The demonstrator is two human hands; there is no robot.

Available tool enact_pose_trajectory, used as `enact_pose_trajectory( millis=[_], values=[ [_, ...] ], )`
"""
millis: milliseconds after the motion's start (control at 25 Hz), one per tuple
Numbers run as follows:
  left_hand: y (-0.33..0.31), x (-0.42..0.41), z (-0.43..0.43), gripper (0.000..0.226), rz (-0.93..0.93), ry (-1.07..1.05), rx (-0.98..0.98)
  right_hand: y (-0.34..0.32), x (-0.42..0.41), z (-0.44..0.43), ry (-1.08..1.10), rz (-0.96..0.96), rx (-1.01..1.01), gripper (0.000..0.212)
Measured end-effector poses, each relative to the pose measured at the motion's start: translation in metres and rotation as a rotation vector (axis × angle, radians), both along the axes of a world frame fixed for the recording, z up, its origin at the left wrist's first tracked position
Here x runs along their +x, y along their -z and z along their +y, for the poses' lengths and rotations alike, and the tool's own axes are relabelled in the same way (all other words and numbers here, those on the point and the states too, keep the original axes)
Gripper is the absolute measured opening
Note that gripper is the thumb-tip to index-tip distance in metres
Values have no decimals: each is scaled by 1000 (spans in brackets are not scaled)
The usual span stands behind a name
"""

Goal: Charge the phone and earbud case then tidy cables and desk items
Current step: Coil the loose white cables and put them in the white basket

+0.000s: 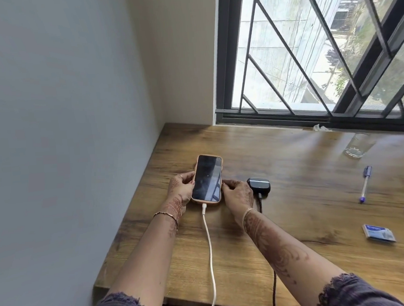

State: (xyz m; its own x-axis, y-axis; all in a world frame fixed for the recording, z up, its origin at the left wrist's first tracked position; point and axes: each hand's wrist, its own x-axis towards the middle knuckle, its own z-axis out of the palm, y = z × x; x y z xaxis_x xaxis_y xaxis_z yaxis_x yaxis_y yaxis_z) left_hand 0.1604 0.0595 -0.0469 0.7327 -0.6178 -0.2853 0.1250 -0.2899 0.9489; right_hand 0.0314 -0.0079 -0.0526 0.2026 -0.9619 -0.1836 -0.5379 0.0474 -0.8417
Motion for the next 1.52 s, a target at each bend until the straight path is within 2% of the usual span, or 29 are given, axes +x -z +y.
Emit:
enact_pose_trajectory(
  millis=[360, 640, 960, 1520],
  values=[
    [5, -2, 9, 39, 115, -11, -151, 18, 3, 0, 31, -338, 122, 13],
    [11, -2, 11, 41, 182, -21, -246, 27, 1, -6, 1, -497, 201, 16],
    [11, -3, 14, 40, 238, -27, -311, 28, 1, -5, -15, -518, 171, 22],
    [15, -1, 16, 38, 284, -49, -334, 33, 2, -7, -35, -584, 201, 20]
  ],
)
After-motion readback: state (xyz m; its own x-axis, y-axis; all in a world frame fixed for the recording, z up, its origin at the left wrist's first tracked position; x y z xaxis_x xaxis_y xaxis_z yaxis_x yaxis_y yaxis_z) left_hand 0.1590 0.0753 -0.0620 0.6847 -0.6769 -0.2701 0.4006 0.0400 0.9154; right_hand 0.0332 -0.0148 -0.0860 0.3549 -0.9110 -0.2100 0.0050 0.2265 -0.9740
